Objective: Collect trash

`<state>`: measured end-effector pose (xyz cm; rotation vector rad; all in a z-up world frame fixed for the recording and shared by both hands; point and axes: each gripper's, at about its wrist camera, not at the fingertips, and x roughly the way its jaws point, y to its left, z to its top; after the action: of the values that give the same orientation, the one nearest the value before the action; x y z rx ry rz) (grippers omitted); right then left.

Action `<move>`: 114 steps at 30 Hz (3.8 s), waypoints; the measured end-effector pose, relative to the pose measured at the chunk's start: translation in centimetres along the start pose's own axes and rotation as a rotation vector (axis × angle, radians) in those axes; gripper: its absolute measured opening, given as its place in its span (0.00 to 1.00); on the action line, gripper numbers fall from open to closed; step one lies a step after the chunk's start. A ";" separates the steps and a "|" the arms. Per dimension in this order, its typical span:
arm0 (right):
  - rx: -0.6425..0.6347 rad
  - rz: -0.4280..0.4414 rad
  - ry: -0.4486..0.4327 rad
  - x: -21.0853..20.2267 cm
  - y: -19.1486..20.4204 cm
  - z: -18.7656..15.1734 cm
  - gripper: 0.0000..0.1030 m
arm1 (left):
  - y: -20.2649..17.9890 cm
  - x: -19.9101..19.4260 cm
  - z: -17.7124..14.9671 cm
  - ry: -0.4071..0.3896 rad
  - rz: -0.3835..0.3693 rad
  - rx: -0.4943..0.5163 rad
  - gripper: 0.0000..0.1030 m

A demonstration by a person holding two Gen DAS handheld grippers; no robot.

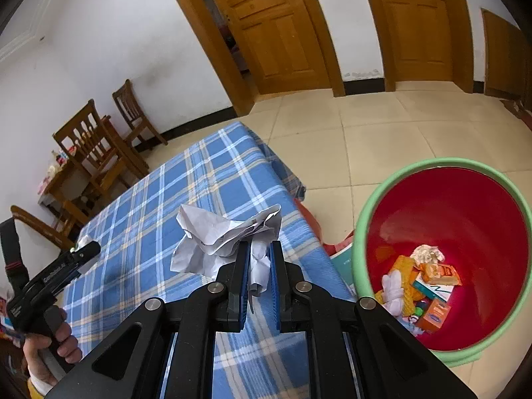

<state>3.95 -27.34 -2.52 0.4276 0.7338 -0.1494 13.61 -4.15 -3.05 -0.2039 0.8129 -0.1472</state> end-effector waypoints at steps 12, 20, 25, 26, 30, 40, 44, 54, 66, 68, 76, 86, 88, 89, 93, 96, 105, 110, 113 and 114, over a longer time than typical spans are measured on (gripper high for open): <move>0.059 -0.009 -0.047 -2.9 -2.8 -0.4 0.11 | -3.2 -2.4 -0.8 -0.013 -0.061 0.043 0.69; 0.103 -0.023 -0.074 -4.6 -5.1 -0.8 0.11 | -5.9 -3.6 -1.4 -0.013 -0.099 0.080 0.69; 0.133 -0.037 -0.088 -5.4 -6.7 -0.9 0.11 | -7.8 -4.0 -1.8 -0.010 -0.120 0.108 0.69; 0.139 -0.041 -0.091 -5.5 -7.0 -0.9 0.11 | -8.2 -4.0 -1.9 -0.008 -0.125 0.114 0.69; 0.170 -0.058 -0.098 -6.0 -8.6 -1.1 0.11 | -9.8 -4.1 -2.3 -0.002 -0.136 0.143 0.69; 0.251 -0.117 -0.092 -6.2 -12.6 -2.0 0.11 | -13.3 -3.5 -3.4 0.027 -0.170 0.208 0.69; 0.278 -0.141 -0.079 -5.9 -13.9 -2.3 0.11 | -14.7 -3.1 -4.0 0.045 -0.187 0.234 0.69; 0.316 -0.159 -0.048 -5.3 -15.7 -2.9 0.19 | -18.0 -2.1 -5.5 0.093 -0.224 0.302 0.69; 0.376 -0.165 -0.057 -6.3 -18.0 -3.4 0.23 | -22.8 -1.5 -7.2 0.129 -0.289 0.411 0.69; 0.382 -0.167 -0.056 -6.5 -18.4 -3.4 0.23 | -24.0 -1.3 -7.6 0.138 -0.304 0.439 0.69; 0.408 -0.184 -0.079 -7.9 -20.3 -3.8 0.23 | -29.3 0.0 -10.1 0.173 -0.350 0.566 0.69; 0.443 -0.181 -0.094 -8.8 -22.3 -4.2 0.25 | -32.8 1.3 -12.0 0.229 -0.383 0.630 0.71; 0.439 -0.178 -0.094 -8.8 -22.4 -4.2 0.25 | -33.0 1.5 -12.1 0.233 -0.381 0.629 0.76; 0.437 -0.177 -0.093 -8.8 -22.3 -4.1 0.27 | -33.1 1.5 -12.1 0.233 -0.381 0.629 0.76; 0.432 -0.165 -0.095 -8.8 -22.1 -4.1 0.31 | -33.1 1.5 -12.1 0.230 -0.370 0.624 0.78; 0.431 -0.164 -0.091 -8.7 -22.0 -4.0 0.32 | -32.7 1.4 -12.0 0.232 -0.366 0.610 0.78; 0.409 -0.163 -0.093 -9.1 -21.0 -3.8 0.33 | -30.7 0.3 -11.3 0.211 -0.349 0.561 0.78; 0.376 -0.153 -0.102 -9.5 -19.3 -3.5 0.35 | -29.2 -0.7 -10.5 0.189 -0.338 0.531 0.78; 0.355 -0.145 -0.104 -9.7 -18.4 -3.3 0.36 | -28.3 -1.4 -10.0 0.172 -0.329 0.514 0.79; 0.347 -0.142 -0.105 -9.8 -18.1 -3.2 0.37 | -28.0 -1.7 -9.9 0.167 -0.324 0.510 0.78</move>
<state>-10.29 -42.48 -3.91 0.6930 0.6355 -0.4336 3.79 -32.19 -1.89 0.1628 0.8774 -0.6749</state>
